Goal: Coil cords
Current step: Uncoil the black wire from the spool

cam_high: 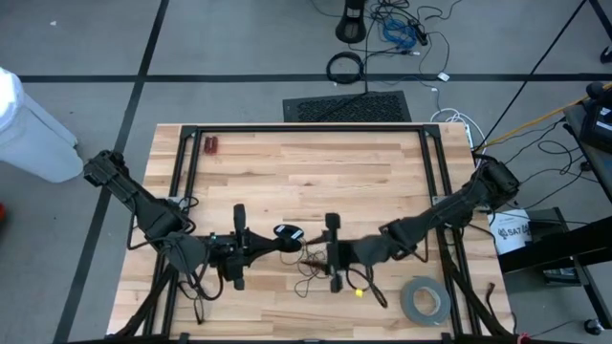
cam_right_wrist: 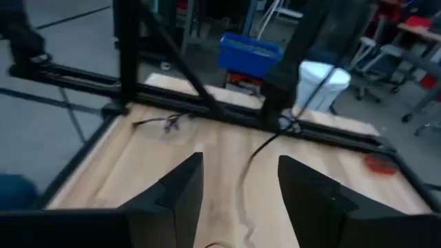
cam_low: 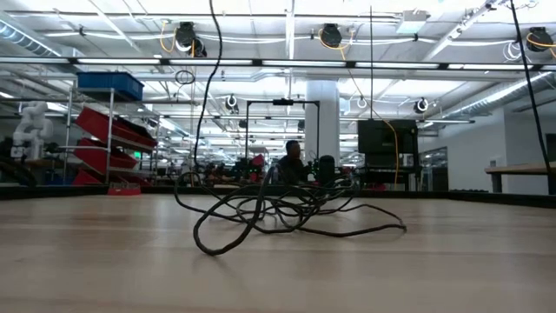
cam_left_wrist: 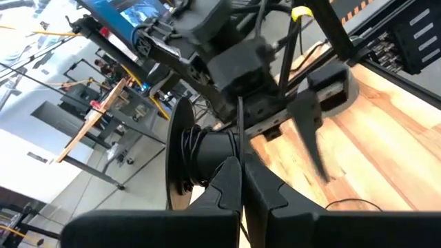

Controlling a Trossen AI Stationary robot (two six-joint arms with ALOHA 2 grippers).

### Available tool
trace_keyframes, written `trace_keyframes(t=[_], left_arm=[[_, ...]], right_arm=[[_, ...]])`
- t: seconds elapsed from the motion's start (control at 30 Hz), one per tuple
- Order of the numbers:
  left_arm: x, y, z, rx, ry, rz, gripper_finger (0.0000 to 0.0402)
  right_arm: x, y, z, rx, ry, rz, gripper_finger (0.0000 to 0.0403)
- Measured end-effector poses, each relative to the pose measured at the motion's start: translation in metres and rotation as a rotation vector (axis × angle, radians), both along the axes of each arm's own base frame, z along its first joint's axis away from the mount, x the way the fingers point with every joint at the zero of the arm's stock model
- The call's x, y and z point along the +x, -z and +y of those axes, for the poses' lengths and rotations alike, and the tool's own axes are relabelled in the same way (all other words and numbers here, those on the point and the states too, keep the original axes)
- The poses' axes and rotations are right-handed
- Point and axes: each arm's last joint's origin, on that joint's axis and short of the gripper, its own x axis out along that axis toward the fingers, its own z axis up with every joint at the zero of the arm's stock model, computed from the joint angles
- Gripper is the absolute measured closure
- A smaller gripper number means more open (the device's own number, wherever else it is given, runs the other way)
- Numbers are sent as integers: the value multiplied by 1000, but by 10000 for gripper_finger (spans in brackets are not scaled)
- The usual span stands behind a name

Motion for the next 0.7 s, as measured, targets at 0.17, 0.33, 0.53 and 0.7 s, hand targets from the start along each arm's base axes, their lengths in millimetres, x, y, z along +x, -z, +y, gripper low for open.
trace_keyframes(t=[0.17, 0.33, 0.53, 0.7], left_arm=[[-1, -1, 0, -2, 2, -2, 401], [-1, -1, 0, -2, 1, -3, 402], [-1, -1, 0, -3, 1, -3, 402], [-1, -1, 0, -5, 2, -3, 401]], right_arm=[[17, 4, -21, 7, 4, -42, 231], [39, 20, -32, 54, -54, -94, 231], [54, 35, -34, 74, -78, -169, 232], [56, 34, -38, 69, -69, -182, 243]])
